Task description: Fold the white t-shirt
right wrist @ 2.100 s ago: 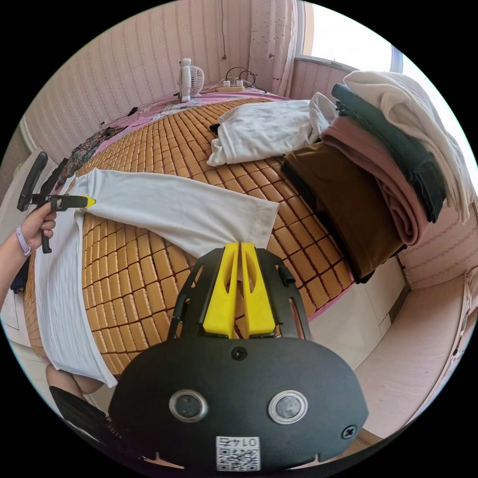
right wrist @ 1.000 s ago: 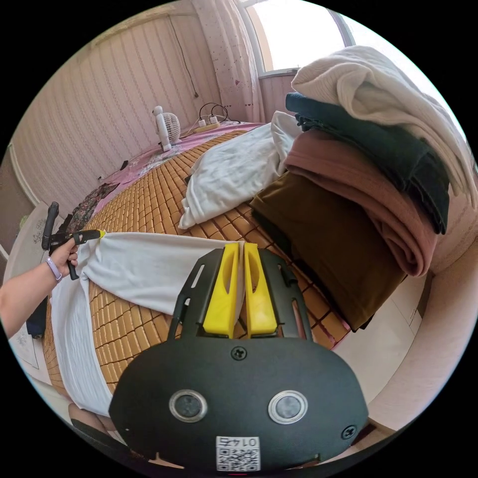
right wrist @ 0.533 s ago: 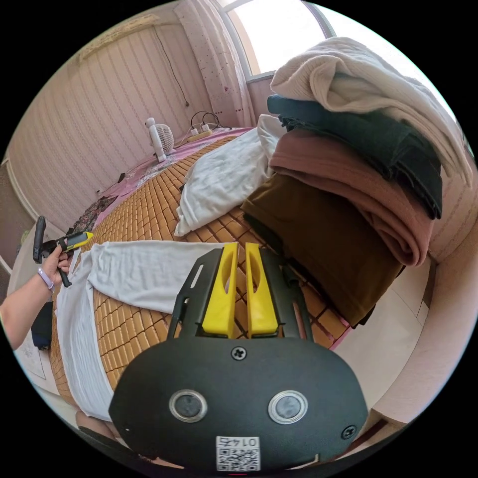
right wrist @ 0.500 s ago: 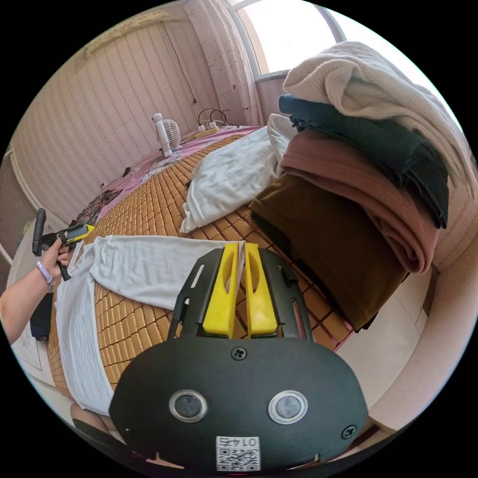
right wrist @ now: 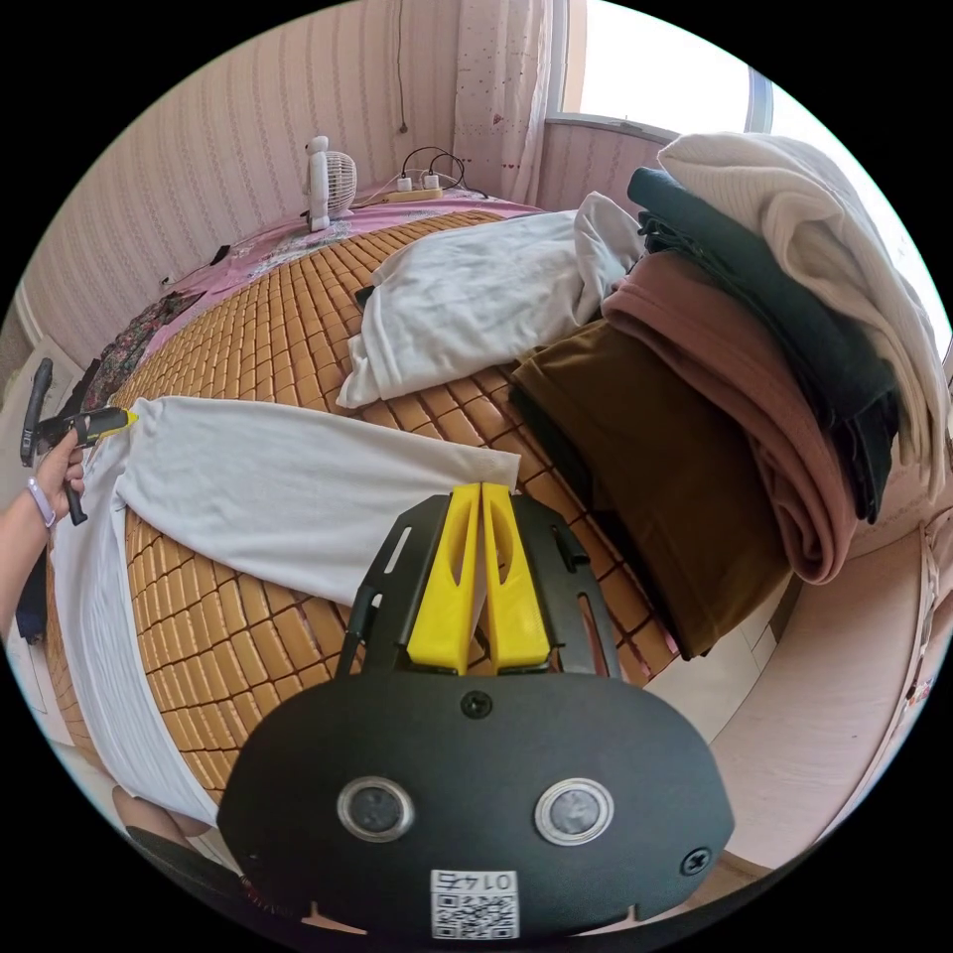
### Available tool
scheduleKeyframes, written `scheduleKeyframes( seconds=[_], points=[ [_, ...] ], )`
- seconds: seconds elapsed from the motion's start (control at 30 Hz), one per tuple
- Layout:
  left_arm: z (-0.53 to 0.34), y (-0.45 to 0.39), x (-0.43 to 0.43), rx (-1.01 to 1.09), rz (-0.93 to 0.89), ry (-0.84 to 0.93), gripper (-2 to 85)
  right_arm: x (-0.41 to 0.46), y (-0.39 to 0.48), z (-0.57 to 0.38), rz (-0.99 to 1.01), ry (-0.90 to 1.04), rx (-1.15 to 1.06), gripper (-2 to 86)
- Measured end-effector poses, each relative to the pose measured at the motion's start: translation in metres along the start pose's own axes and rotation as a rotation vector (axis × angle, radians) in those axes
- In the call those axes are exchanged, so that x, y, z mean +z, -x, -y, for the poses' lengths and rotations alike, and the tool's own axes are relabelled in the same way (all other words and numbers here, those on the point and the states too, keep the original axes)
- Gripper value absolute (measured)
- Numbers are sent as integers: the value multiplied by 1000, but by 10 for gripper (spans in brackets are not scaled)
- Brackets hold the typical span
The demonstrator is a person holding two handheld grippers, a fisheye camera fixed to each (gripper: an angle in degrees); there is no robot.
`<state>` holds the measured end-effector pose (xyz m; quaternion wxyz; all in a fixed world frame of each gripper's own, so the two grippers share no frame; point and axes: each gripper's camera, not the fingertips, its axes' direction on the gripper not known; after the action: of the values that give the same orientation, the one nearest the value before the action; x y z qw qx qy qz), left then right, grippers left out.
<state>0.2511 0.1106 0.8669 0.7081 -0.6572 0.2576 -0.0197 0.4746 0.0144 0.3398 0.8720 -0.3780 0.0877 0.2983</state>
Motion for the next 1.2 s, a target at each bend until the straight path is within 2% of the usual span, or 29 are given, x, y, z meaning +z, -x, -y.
scheduleKeyframes(
  seconds=[0.2, 0.3, 0.47, 0.53, 0.63, 0.7, 0.77, 0.9, 1.03, 1.13, 1.2],
  points=[
    [-22, 11, 8, 14, 56, 3, 10, 9, 25, -8, -2, -3, 3, 3],
    [-32, 15, -3, 39, -3, 3, 4, 12, 38, -13, -3, -11, 4, 5],
    [-88, 44, -98, 120, -204, -244, 1, 8, 57, -25, -42, -94, 42, 16],
    [-121, 60, -131, 145, -223, -284, 1, 3, 72, -33, -94, -148, 4, 23],
    [-200, 92, -172, 120, -225, -303, -2, -8, 104, -47, -403, -213, -26, 34],
    [-257, 113, -191, 118, -236, -306, -3, -22, 141, -68, -744, -373, 16, 33],
    [-335, 144, -214, 20, -230, -278, -5, -29, 174, -84, -800, -440, -92, 25],
    [-451, 178, -244, -127, -155, -270, -5, -57, 249, -139, -525, -469, -406, 6],
    [-548, 194, -256, -208, -29, -236, -4, -80, 309, -187, -437, -528, -647, 1],
    [-588, 196, -249, -249, -7, -239, -4, -104, 348, -197, -170, -458, -710, 7],
    [-601, 195, -242, -261, 5, -250, 15, -124, 379, -186, 175, -331, -744, 11]
  ],
)
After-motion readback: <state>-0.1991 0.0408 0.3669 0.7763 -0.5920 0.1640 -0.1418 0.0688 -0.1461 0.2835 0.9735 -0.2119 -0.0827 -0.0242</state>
